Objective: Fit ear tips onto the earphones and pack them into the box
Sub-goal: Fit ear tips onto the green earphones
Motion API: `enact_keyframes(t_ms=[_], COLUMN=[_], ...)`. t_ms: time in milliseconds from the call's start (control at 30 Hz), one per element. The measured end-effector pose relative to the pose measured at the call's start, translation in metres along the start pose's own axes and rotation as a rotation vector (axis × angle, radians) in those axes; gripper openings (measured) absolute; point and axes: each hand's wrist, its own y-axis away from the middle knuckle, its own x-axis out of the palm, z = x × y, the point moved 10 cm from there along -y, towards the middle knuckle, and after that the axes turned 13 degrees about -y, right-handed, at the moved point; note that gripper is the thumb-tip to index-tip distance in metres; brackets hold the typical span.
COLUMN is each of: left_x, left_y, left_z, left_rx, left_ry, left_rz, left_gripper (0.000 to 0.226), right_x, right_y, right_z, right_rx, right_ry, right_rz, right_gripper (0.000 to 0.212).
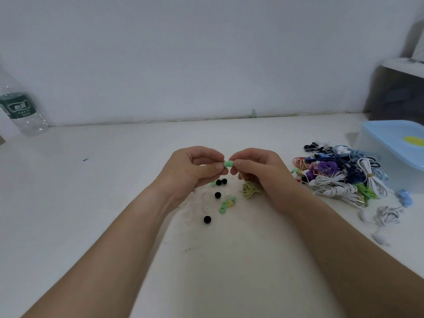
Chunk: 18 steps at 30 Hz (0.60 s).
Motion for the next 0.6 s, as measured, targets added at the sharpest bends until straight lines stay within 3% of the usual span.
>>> enact_keyframes(t_ms=[267, 600], left_x=[0.013, 0.011], left_y=[0.004, 0.003], left_z=[-0.004, -0.006], left_rx=[0.031, 0.058], left_ry=[-0.029, -0.043], left_rz=[0.121, 0.118], left_gripper=[0.020, 0.030], right_x=[0.005, 0.006], right_y=[-0.001, -0.002], right_z=[-0.004, -0.004], right_rx=[0.053, 0.040], right_ry=[-0.015, -0.026], right_rz=[0.132, 0.159], right_gripper=[0.017, 0.014])
